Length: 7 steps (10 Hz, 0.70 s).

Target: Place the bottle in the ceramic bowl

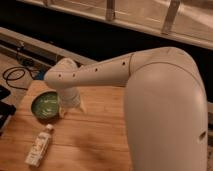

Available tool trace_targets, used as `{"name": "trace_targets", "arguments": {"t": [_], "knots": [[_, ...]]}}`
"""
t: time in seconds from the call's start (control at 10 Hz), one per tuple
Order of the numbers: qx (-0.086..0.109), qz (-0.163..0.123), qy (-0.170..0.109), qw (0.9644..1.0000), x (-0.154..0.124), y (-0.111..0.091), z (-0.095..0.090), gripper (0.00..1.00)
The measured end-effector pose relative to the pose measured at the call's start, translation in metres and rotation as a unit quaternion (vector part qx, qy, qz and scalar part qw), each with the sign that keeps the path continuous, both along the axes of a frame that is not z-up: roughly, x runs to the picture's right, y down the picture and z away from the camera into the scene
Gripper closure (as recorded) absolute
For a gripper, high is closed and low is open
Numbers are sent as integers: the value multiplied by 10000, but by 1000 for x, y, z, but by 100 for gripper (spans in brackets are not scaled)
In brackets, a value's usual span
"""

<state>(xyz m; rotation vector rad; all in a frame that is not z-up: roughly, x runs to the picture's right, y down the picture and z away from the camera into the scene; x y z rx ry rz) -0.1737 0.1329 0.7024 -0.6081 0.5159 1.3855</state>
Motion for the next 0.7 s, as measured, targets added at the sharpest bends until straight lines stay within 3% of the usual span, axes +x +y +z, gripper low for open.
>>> {"name": "trace_targets", "arguments": {"t": [0.1, 0.2, 0.7], "knots": [[-35, -53, -100, 9999, -22, 18, -11, 35], [-47, -68, -103, 9999, -24, 22, -14, 35], [-104, -39, -90, 9999, -21, 20, -10, 35]]}}
